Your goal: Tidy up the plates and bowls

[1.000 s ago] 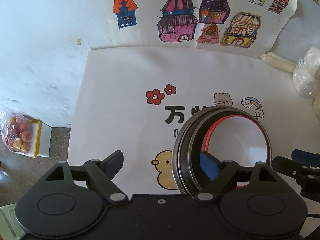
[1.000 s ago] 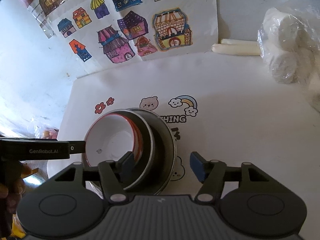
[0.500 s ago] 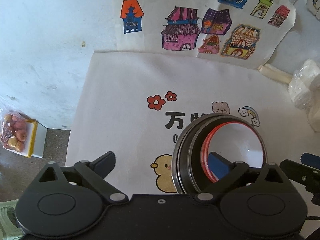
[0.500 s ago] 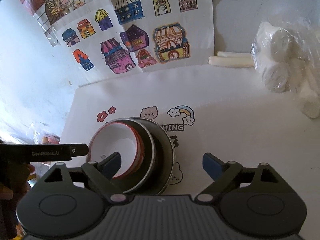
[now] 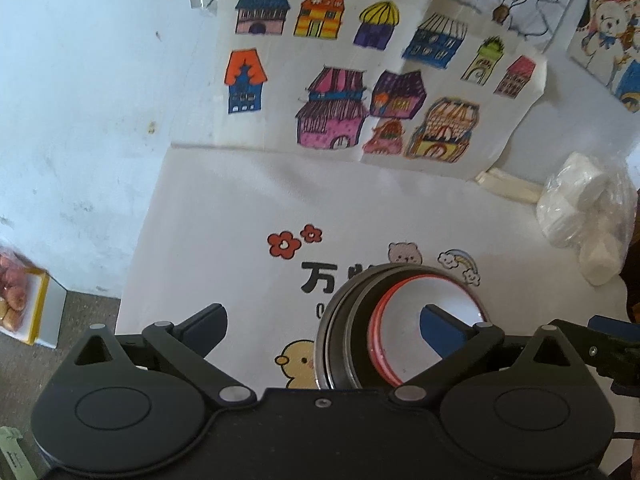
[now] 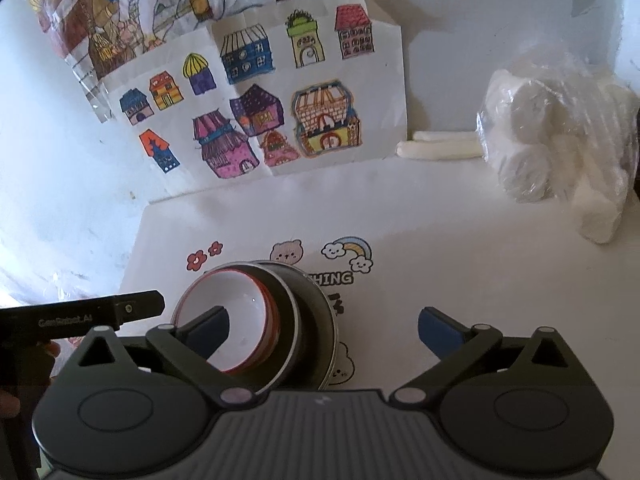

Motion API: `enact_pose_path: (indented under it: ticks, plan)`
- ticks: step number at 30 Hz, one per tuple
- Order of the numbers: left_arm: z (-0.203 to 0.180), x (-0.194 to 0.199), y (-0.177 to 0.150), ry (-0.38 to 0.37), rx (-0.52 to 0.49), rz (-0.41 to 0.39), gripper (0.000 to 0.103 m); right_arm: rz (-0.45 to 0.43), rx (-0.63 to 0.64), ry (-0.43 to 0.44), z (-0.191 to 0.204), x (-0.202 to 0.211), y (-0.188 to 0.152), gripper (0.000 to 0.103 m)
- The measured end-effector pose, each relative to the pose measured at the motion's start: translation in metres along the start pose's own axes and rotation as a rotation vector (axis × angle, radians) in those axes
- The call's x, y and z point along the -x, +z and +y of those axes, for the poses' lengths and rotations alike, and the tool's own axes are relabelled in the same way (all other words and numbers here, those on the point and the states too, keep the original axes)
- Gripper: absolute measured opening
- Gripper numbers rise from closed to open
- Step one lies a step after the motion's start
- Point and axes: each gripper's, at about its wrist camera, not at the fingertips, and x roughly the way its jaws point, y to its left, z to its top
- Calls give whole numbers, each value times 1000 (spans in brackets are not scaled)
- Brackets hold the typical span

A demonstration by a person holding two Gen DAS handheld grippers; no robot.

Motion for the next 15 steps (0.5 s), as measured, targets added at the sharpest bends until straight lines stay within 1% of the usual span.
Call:
enact_pose_path:
  ticks: [7,9,12,15]
  plan:
    - [-5,22,-11,-4,-1,-56,102,-65,26,30,5,21,-8,103]
    - [-7,30,-17,5,-11,-71,102,-84,40,38,8,28,-13,103]
    - [-12,43,-28,40,-37,-100,102,-106,58,54,10,39,-24,103]
    - [-14,57,-40,54,-30,-112,102,-112,73,68,11,53,-37,103]
